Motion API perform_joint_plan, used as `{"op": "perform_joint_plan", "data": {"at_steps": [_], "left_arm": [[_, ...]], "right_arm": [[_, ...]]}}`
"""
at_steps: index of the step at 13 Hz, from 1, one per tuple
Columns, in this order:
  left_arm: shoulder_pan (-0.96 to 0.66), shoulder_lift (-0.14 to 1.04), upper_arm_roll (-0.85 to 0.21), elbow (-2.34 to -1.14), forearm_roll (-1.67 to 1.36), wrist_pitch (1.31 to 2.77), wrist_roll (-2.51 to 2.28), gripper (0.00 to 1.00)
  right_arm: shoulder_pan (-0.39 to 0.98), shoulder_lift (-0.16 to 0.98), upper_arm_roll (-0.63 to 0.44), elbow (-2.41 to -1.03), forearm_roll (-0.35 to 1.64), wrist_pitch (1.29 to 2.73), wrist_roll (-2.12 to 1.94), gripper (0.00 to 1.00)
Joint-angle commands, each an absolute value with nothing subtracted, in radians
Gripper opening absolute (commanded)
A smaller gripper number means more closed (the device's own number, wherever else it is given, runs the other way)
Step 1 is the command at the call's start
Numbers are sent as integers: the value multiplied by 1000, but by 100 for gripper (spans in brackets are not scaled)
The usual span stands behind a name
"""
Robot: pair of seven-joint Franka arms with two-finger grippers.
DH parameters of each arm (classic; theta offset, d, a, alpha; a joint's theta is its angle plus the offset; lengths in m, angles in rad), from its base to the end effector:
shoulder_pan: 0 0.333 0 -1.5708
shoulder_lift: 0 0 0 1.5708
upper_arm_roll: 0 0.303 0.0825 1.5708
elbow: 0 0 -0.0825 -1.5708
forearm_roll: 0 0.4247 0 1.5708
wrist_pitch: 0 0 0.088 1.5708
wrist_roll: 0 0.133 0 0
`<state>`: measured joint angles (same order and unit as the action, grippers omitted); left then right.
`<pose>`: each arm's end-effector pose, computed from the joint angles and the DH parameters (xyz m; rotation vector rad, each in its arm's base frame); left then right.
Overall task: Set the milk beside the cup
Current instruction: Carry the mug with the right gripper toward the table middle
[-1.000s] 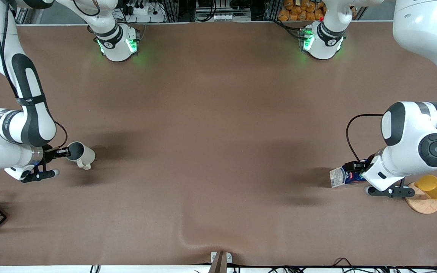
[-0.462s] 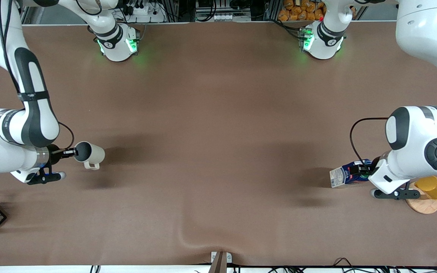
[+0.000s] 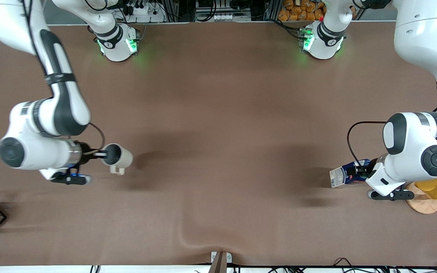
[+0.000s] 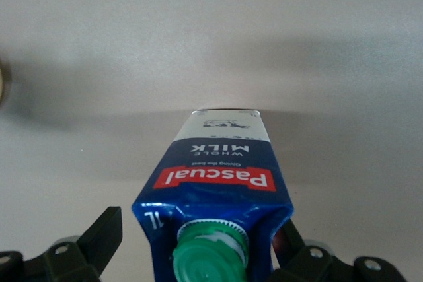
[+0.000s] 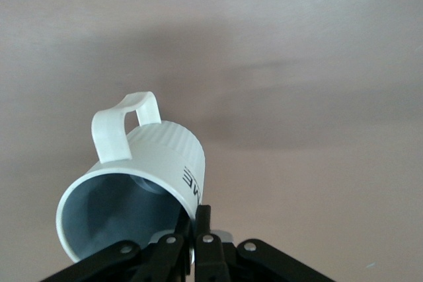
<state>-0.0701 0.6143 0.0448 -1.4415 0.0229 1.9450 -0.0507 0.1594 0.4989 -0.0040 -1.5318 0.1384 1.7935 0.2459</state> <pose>0.7288 -0.0206 0.2666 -3.0858 -0.0140 0.1674 0.6786 0.1220 0.2960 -3.0303 0.2078 0.3937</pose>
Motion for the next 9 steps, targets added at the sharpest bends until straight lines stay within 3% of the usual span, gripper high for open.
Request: {"op": "perform_joint_plan", "data": {"at_steps": [1,2,4,6,9], "left_arm": [[-64,626,41,-1436,-9,1954,-37,100],[-64,627,43,-1434,-11,1954,-37,89],[-63,630,43,-1434,-15,1953,-37,1],[-61,627,43,-1436,-15,1953,-19,0],[-60,617,41,-1439,-15,1950,-12,0]], "right_arm": [[289,486,-14,-1497,166,1781,475,0],[342,498,-14,-1480,166,1790,567,0],[429,521,-15,-1477,164,1842,699,0],[487,547,-14,-1470,169,1923,809,0],[586,659,-14,-1334,169,1960,1004,0]]}}
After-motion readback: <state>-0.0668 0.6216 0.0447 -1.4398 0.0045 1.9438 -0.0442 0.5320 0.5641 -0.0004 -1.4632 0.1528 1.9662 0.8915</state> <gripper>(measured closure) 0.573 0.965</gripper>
